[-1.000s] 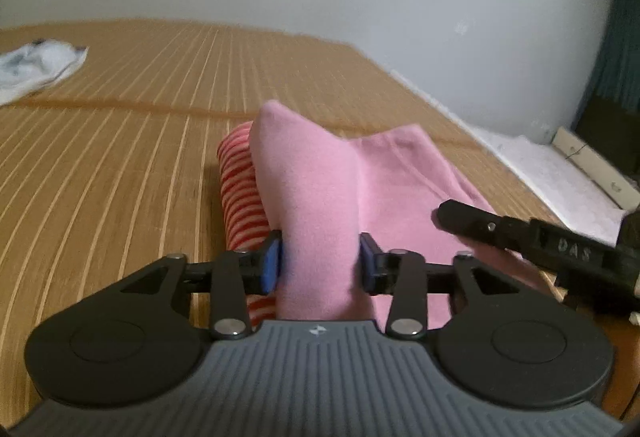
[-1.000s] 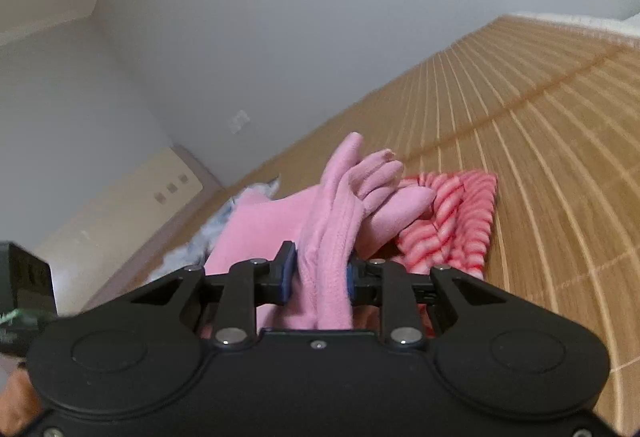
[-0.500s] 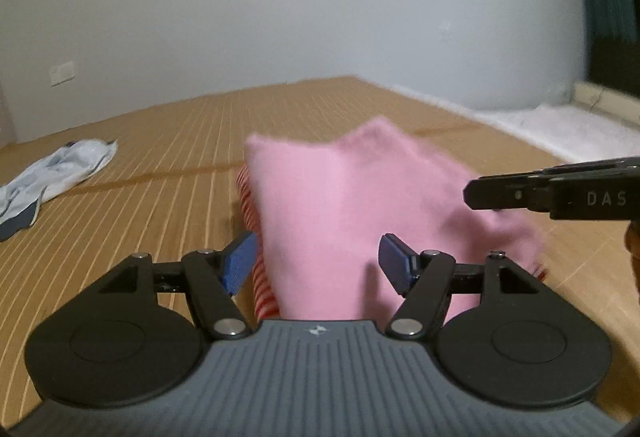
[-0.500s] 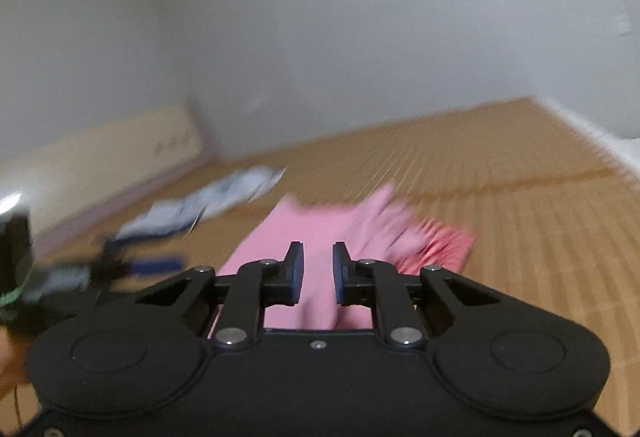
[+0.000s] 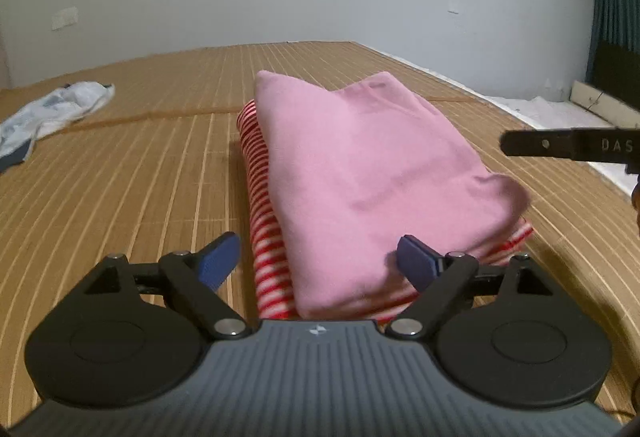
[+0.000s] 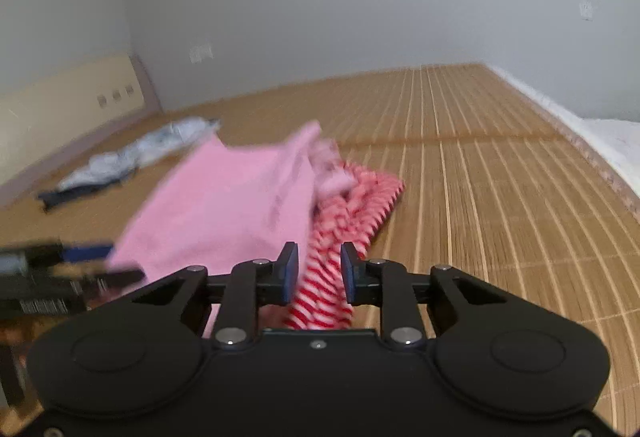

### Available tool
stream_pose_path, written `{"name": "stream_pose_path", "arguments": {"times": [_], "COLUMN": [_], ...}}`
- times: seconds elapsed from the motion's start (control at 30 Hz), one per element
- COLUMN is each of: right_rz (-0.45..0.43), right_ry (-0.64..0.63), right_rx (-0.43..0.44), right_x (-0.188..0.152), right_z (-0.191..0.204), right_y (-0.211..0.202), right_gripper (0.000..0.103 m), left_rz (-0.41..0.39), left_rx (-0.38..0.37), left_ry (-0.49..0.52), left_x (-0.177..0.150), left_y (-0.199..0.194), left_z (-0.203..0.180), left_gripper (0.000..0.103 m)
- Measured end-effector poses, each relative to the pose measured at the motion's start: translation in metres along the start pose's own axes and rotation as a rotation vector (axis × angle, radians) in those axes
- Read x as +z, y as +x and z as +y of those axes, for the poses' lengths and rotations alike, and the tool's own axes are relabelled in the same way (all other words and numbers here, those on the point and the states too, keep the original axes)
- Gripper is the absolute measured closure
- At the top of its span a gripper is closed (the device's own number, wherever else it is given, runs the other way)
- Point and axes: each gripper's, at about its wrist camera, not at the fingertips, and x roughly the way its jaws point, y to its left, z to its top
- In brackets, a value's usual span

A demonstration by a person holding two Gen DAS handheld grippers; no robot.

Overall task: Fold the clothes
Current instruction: 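Open both grippers and release the pink shirt on the striped shirt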

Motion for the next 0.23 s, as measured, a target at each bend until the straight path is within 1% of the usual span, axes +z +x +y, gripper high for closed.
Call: {"name": "stream_pose_path", "arguments": {"times": [0.1, 0.2, 0.23], "right_rz": [-0.012, 0.02, 0.033], "right_ry": [-0.039, -0.096, -0.097], "right_rx": [0.021, -0.001, 0.004], "right_x": [-0.003, -0.011, -0.014], "right_z": [0.018, 0.043, 0.046], "right_y": [-0.02, -0.014, -0.012], "right_gripper": [0.076, 0.076, 0.076], "left_rz": [0.0, -0.018, -0.023], "left_rx": [0.002, 0.012, 0.016], "left_ry": [0.016, 0.03, 0.034], "left_x": [-0.003, -0.005, -0.005], "left_y": [-0.004, -0.01, -0.012], "left_z": [-0.004, -0.007, -0.008], "left_gripper": [0.014, 0.014, 0.014]}}
